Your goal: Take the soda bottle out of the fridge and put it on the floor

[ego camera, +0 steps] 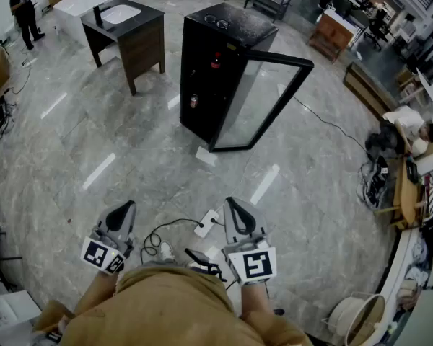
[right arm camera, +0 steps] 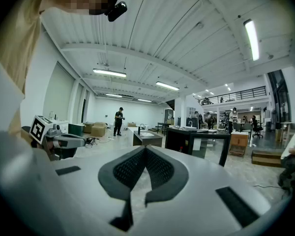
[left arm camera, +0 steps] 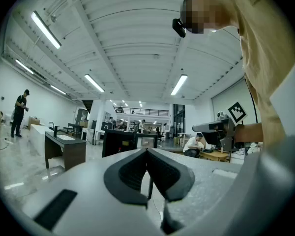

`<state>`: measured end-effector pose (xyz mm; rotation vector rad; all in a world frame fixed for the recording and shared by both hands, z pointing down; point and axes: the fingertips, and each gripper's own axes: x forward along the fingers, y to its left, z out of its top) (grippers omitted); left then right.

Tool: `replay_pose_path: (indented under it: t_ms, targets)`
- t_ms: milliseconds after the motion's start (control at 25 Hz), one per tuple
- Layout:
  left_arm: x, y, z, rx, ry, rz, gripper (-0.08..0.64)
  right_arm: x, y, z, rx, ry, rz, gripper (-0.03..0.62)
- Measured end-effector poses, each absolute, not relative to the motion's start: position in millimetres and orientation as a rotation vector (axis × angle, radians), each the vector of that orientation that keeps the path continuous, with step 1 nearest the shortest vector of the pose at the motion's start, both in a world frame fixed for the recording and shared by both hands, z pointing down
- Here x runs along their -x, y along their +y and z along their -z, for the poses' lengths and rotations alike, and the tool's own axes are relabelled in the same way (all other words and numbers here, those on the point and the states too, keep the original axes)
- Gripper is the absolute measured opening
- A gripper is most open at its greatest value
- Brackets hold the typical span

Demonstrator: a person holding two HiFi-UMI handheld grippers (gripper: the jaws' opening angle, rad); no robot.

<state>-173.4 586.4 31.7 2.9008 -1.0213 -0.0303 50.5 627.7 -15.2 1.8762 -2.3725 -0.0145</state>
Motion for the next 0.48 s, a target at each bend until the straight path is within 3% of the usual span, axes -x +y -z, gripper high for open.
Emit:
replay_pose_path:
  t_ms: [480]
  targets:
    - [189.7,550.8,-34.4,-2.918,-0.908,0.048,0.002,-10.3,600.7,7.2,-1.898,-2.311,-0.037,0.000]
